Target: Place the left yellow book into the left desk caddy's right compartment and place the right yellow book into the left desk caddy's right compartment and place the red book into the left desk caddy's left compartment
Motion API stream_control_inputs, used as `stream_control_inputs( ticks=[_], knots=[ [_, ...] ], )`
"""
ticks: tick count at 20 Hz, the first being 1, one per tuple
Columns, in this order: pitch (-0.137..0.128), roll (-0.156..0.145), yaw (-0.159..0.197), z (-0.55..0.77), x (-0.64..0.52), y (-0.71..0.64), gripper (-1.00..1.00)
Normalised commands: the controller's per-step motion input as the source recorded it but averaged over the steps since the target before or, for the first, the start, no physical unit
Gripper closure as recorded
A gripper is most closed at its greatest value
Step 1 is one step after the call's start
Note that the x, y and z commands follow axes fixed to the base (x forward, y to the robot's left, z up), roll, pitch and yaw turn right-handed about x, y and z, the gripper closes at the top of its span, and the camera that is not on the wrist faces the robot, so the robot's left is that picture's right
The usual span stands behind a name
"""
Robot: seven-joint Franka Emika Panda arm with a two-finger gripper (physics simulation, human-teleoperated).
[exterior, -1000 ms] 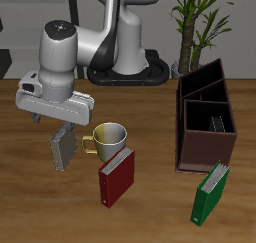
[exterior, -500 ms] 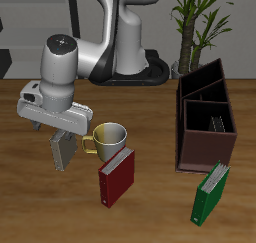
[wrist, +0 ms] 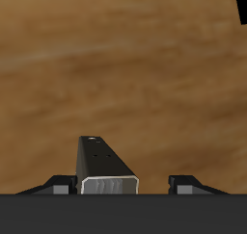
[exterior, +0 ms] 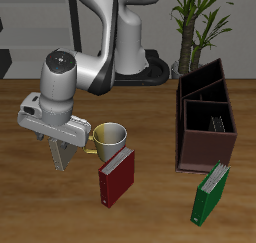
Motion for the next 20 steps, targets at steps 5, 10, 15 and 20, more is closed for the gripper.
stream_control_inputs(
  ticks=[5, 10, 15, 20],
  knots=[
    [-0.026, -0.009, -0.013, 0.22, -0.08, -0.03, 1.00],
    [-0.027, -0.030, 0.001, 0.37, -0.05, 0.10, 1.00],
    [-0.039, -0.045, 0.057, 0.70, -0.20, 0.36, 1.00],
    [-0.019, -0.016, 0.024, 0.53, -0.26, 0.56, 1.00]
  ],
)
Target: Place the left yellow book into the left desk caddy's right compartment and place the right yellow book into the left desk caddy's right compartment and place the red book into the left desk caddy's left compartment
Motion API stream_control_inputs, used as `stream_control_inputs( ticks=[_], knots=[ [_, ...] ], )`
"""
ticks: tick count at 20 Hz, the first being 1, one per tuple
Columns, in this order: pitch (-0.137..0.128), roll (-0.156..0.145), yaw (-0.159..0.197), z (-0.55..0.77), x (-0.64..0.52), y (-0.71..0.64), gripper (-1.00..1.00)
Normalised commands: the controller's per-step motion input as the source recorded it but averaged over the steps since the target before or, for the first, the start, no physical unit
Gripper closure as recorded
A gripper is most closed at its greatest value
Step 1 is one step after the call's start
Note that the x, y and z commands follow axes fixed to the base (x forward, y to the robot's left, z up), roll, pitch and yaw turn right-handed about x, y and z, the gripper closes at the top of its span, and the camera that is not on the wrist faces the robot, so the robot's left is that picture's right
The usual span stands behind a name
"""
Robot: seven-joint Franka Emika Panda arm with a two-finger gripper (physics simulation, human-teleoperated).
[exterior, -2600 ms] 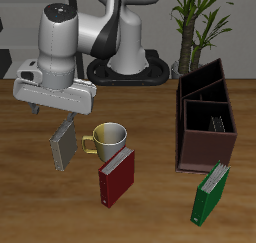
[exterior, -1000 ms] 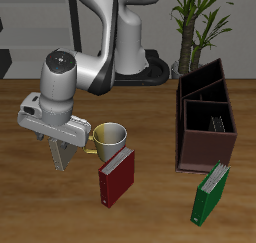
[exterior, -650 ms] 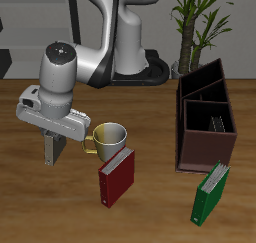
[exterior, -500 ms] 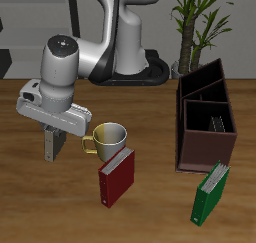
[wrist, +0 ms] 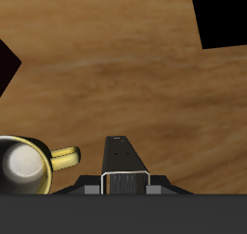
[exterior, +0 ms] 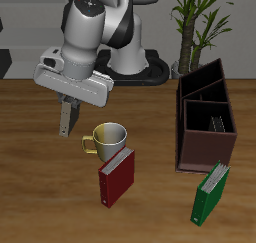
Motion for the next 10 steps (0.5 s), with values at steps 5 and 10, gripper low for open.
stream_control_inputs(
  ticks=[5, 10],
  knots=[
    [0.030, -0.010, -0.021, 0.33, -0.36, 0.56, 1.00],
    [0.021, 0.011, 0.047, 0.43, -0.51, 0.64, 1.00]
  ],
)
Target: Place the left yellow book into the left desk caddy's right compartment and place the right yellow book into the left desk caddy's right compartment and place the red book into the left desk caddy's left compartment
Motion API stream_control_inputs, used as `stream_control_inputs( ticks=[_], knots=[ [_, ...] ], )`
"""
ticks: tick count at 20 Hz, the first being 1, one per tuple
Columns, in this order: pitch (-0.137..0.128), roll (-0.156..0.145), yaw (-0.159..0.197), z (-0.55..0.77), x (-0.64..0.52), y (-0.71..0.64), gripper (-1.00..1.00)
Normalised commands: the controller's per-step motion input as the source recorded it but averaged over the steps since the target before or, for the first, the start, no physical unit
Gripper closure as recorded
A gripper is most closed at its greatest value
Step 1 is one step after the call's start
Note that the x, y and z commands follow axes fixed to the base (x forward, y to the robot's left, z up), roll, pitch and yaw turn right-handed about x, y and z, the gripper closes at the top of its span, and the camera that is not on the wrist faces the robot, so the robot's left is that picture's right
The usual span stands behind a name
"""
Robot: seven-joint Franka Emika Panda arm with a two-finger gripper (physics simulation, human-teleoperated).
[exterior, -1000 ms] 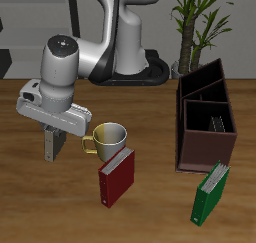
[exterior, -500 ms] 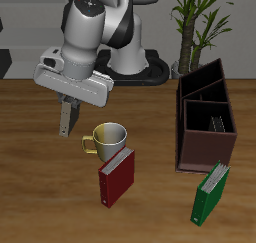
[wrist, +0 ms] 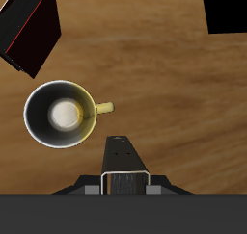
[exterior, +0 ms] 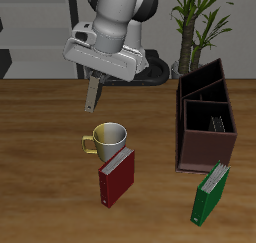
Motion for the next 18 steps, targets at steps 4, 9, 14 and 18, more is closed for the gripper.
stream_control_inputs(
  ticks=[4, 9, 14, 18],
  knots=[
    [-0.020, -0.045, -0.035, 0.37, -0.28, 0.50, 1.00],
    [0.025, 0.033, -0.025, 0.11, 0.13, 0.58, 1.00],
    [-0.021, 0.257, 0.022, 0.34, 0.05, 0.60, 1.00],
    [-0.073, 0.019, 0.015, 0.40, 0.16, 0.28, 1.00]
  ],
)
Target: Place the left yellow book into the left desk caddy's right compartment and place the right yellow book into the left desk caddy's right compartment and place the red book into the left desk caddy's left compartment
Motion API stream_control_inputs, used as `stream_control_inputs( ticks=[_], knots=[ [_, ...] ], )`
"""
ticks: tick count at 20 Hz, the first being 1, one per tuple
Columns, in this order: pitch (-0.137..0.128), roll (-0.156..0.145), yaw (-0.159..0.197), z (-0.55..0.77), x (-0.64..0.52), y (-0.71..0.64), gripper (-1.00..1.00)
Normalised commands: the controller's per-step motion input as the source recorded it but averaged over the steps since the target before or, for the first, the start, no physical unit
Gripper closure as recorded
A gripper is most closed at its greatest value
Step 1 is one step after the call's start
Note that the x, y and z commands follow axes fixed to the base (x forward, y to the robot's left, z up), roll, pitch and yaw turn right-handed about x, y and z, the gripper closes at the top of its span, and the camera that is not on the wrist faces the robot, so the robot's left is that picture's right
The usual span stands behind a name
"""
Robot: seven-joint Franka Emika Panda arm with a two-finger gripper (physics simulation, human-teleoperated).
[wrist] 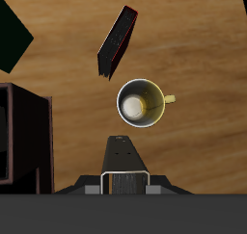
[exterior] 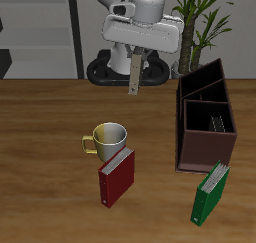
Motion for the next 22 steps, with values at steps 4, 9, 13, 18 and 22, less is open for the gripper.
stream_control_inputs(
  ticks=[4, 9, 13, 18, 22],
  knots=[
    [0.016, 0.130, -0.021, 0.12, 0.24, 0.39, 1.00],
    [-0.029, 0.063, 0.026, 0.36, 0.11, 0.34, 1.00],
    [-0.009, 0.019, 0.039, 0.12, 0.13, 0.42, 1.00],
    [-0.008, -0.038, 0.014, 0.13, 0.22, 0.49, 1.00],
    [0.001, -0.063, -0.027, 0.15, 0.14, 0.33, 1.00]
  ],
)
